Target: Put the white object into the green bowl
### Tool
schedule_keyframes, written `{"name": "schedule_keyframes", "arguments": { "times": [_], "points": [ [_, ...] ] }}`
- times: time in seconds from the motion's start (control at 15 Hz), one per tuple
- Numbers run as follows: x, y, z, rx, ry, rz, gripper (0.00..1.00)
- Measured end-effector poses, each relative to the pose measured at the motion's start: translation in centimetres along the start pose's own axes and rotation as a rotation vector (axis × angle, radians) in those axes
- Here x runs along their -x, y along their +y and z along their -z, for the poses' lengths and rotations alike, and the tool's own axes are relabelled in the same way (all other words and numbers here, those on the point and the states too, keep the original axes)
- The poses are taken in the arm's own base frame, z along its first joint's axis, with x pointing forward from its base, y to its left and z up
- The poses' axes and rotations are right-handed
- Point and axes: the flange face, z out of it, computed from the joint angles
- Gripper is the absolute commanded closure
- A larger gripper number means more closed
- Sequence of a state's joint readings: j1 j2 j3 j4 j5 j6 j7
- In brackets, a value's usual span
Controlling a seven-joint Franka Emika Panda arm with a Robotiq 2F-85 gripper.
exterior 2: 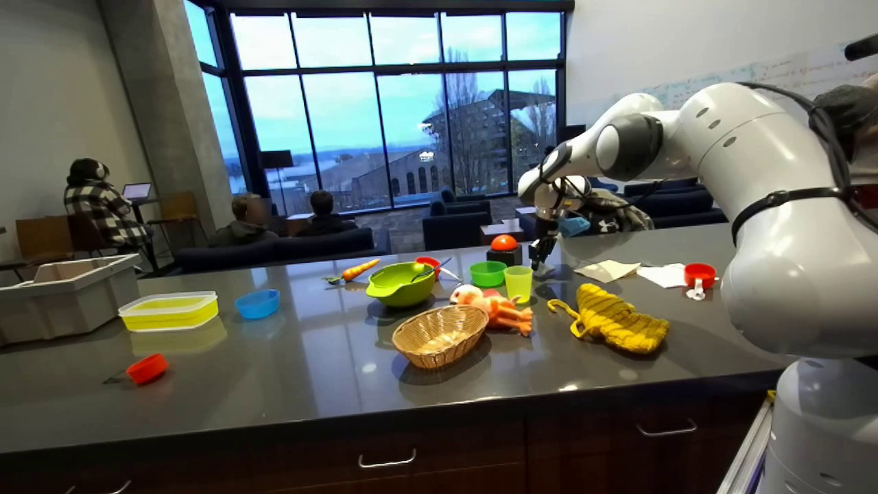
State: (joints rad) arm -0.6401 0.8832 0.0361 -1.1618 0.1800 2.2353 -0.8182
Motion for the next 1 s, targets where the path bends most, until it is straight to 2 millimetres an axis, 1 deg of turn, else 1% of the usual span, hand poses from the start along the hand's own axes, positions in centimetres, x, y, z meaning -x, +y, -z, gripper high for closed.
{"name": "schedule_keyframes", "arguments": {
  "times": [0.2, 0.53, 0.8, 1.0],
  "points": [
    [-0.4, 0.4, 1.4, 0.021, 0.016, 0.002, 0.9],
    [-1.4, 0.3, 5.1, 0.064, 0.034, 0.031, 0.9],
    [-3.0, -1.0, 7.7, 0.095, 0.042, 0.101, 0.9],
    [-4.3, -2.4, 8.4, 0.108, 0.042, 0.15, 0.9]
  ]
}}
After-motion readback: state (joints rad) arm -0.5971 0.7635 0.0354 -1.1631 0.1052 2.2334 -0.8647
